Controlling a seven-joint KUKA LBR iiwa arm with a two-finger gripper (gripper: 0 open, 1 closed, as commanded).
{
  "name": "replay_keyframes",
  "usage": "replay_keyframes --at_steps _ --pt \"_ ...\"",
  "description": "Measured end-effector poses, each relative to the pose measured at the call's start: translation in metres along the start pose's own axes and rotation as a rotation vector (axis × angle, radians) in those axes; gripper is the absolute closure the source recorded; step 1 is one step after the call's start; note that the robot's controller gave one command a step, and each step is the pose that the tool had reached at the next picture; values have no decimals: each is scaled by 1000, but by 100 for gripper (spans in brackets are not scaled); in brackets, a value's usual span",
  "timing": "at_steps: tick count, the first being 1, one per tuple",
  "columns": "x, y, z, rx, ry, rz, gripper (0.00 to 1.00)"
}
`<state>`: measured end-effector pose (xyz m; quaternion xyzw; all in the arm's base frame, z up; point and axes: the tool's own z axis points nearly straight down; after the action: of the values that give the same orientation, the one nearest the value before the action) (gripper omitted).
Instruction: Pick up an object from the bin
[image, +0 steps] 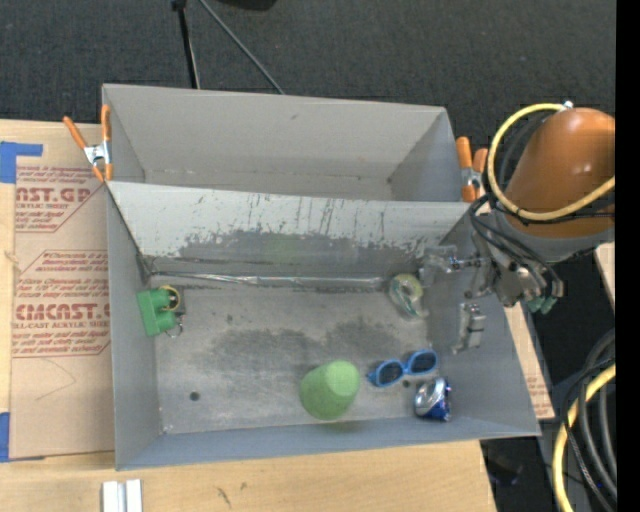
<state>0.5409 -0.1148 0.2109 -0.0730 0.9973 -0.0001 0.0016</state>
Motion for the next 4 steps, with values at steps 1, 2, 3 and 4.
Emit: replay_keyframes --at_steps 1,2,3,4 --pt "28 -22 138 4 -6 -166 0" --pt "31 -20 139 0 2 -166 100" --pt "3 -34 -22 5 -8 -199 100" --pt "25 -36 50 -4 5 -567 100"
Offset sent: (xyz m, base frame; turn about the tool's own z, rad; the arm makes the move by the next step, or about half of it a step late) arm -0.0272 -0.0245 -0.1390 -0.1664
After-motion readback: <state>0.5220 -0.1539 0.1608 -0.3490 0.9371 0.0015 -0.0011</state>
